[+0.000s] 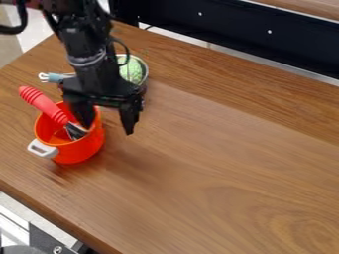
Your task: Mueve la canasta naranja al lado derecho de la canasta plateada
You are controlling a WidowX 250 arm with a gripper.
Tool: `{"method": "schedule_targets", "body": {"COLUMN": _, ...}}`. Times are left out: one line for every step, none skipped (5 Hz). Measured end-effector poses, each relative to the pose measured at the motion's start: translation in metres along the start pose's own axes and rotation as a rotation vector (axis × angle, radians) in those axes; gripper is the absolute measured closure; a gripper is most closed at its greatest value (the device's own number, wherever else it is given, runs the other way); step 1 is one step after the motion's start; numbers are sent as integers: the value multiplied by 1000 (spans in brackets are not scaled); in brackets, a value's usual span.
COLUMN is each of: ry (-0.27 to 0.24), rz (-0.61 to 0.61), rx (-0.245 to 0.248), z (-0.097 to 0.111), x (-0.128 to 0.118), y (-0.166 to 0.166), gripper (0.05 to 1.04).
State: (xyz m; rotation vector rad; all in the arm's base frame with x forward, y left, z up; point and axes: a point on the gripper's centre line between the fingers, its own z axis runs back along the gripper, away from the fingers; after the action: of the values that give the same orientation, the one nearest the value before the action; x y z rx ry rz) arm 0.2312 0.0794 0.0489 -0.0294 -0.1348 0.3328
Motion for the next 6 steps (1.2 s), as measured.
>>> {"method": "schedule_targets", "body": {"ry": -7, "rz": 21, "rx": 10, "z": -4, "x": 2, "y": 2, "gripper": 83}}
{"method": "schedule_targets", "body": {"ry": 4, "rz": 60, "rx": 6, "z": -15, "x": 3, "y": 4, "gripper": 83}}
{"method": "schedule_targets", "body": {"ry": 3, "rz": 115, "rx": -5, "z": -26, "x": 1, "y": 3, "gripper": 115}}
{"method": "schedule_targets", "body": {"ry": 24, "rz": 117, "rx": 11, "z": -34, "x": -3, "y": 0, "gripper": 364}}
{"method": "schedule_targets", "body": {"ry": 22, "rz": 143, "rx": 21, "z": -35, "x": -3, "y": -1, "gripper": 650}}
{"method": "schedule_targets", "body": {"ry": 7, "rz": 141, "rx": 55, "z": -40, "x": -4, "y": -1, "gripper": 869}}
